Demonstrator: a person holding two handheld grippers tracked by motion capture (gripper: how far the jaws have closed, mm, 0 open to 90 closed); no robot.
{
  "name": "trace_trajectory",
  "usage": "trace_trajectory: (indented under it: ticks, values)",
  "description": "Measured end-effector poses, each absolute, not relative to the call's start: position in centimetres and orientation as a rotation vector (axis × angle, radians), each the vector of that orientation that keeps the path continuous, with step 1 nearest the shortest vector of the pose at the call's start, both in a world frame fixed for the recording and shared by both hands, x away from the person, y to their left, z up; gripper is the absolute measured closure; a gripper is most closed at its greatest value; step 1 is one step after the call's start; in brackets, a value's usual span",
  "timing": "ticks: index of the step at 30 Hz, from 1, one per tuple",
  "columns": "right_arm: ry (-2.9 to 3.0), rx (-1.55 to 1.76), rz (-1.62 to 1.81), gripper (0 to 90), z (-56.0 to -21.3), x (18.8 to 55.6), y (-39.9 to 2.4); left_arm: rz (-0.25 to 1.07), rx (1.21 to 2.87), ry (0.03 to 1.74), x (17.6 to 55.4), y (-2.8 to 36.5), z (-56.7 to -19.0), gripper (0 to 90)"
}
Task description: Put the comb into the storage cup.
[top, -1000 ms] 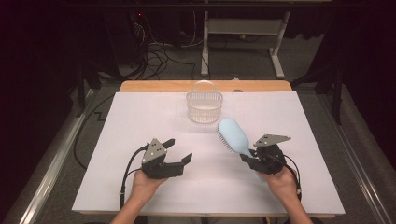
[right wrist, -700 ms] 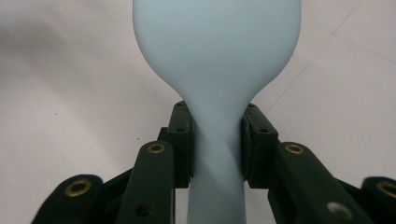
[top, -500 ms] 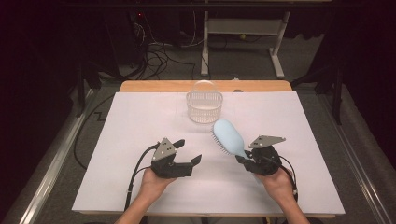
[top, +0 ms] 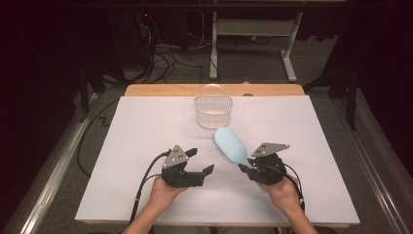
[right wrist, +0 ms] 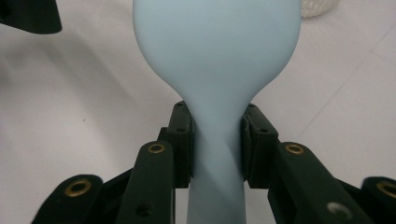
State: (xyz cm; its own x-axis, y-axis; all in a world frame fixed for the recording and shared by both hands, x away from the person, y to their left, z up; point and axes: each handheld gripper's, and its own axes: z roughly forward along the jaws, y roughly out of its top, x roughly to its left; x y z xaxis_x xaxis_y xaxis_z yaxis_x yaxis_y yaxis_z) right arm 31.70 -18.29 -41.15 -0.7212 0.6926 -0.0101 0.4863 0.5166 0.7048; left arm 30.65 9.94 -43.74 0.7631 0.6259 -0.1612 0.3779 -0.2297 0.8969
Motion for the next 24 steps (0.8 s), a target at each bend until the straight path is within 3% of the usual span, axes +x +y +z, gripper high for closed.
trace_trajectory:
  ticks: [24]
  values:
    - [2.504,0.879,1.041,70.2,-41.0,30.7,-15.5,0.181,1.863,0.763,30.8,9.3,-43.9,17.5]
